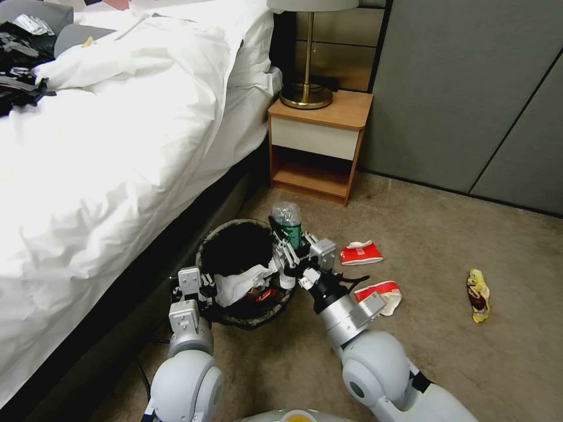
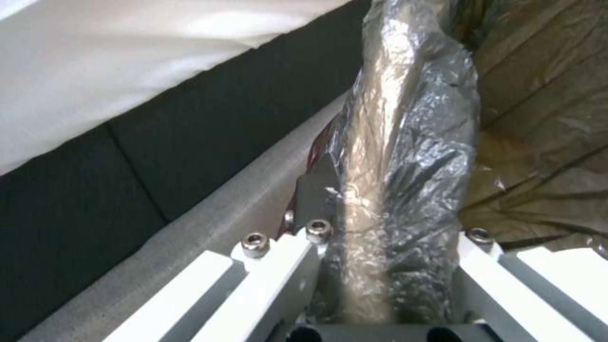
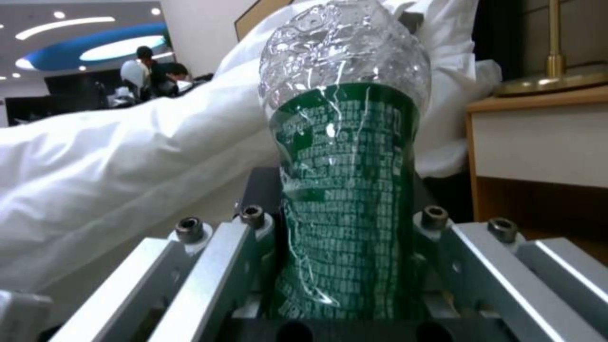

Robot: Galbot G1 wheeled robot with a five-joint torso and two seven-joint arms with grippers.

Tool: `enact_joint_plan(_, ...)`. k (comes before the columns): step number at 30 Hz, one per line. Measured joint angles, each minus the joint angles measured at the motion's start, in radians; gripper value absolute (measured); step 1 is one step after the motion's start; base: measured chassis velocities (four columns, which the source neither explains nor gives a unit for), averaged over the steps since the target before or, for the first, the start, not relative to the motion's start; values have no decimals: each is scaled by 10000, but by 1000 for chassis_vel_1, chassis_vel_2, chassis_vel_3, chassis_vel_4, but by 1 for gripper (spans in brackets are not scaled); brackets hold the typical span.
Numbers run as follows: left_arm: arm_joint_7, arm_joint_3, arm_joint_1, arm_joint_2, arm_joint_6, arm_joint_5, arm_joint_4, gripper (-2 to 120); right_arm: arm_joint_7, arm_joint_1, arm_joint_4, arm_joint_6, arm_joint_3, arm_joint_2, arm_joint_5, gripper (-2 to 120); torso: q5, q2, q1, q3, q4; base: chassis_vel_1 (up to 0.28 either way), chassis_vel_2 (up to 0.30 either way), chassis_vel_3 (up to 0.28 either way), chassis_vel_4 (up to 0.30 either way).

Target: Pick up the trash bin, then pick up the garbage from the floor and place it into the trash bin.

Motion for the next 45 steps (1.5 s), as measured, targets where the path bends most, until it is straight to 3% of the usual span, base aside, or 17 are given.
enact_joint_plan(16,17,244,150,-142,-65,203,-52,0,92,1022,-1790,116,-875,633,-56,22,0,0,1,0,1,0,0,0,0)
enact_joint_plan(30,24,306,106,-163,-78,226,16,0,236,1243,-2334,71,-1519,826,-218,22,0,0,0,0,0,0,0,0,0)
enact_joint_plan(34,28,325,75,-156,-78,216,26,0,236,1197,-2396,65,-1522,801,-403,32,1,-1,0,0,0,0,0,0,0)
enact_joint_plan(37,29,337,56,-160,-78,208,46,0,236,1180,-2387,65,-1520,757,-447,47,1,0,0,0,0,0,0,0,0)
enact_joint_plan(41,33,358,54,-158,-78,205,65,0,236,1159,-2347,65,-1510,743,-492,57,1,0,0,0,0,0,0,0,0)
enact_joint_plan(44,34,370,49,-119,-63,199,70,0,240,1066,-2269,64,-1470,731,-569,74,1,0,0,0,0,0,0,0,0)
enact_joint_plan(45,34,370,49,-119,-63,199,70,0,240,1066,-2269,64,-1470,731,-569,74,1,0,0,0,0,0,0,0,0)
